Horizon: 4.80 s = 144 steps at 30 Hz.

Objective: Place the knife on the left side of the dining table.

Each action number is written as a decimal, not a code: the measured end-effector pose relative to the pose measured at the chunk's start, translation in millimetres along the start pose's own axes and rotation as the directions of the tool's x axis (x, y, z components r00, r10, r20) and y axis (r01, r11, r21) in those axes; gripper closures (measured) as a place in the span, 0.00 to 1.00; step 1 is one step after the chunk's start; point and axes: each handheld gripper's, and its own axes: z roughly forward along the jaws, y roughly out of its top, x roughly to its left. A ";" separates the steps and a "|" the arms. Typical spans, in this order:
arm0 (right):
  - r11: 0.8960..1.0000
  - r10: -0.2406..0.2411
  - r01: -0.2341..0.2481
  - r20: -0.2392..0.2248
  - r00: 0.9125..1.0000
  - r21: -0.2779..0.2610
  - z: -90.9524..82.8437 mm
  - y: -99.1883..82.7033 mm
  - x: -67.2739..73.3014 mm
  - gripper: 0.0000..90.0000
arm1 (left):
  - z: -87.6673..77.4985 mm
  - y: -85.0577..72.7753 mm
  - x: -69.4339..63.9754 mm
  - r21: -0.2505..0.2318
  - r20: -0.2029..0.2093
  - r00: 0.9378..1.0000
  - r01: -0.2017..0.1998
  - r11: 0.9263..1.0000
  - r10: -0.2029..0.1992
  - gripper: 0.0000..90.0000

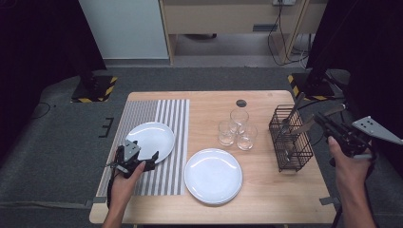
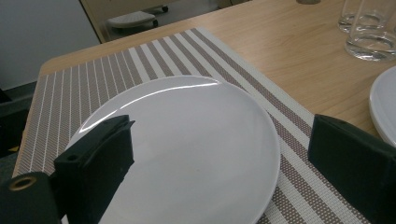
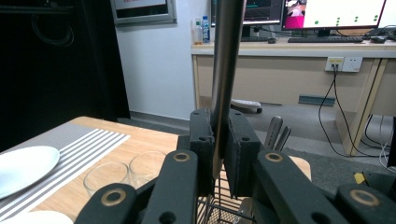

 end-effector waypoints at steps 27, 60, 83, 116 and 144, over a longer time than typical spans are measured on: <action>0.999 -0.046 0.046 -0.001 0.999 -0.020 4.8 41.1 14.5 0.92 | -0.9 0.7 0.1 -0.005 -0.002 1.000 0.000 1.000 0.000 0.07; 0.997 -0.065 0.066 -0.011 0.998 0.037 49.7 54.0 45.0 0.92 | -1.7 0.5 2.5 -0.008 -0.004 1.000 0.006 1.000 -0.006 0.07; 0.988 -0.133 0.140 -0.101 0.986 0.061 62.8 67.8 107.7 0.92 | -3.3 1.2 3.9 -0.015 -0.007 1.000 0.011 1.000 -0.011 0.07; 0.976 -0.139 0.182 -0.289 0.947 0.124 131.3 29.9 199.3 0.92 | -7.1 10.1 0.9 -0.040 -0.010 1.000 -0.002 0.999 0.002 0.07; 0.963 -0.093 0.173 -0.348 0.933 0.208 205.0 -23.9 235.0 0.92 | 4.4 65.8 -9.6 -0.061 0.018 0.999 -0.033 0.998 0.034 0.08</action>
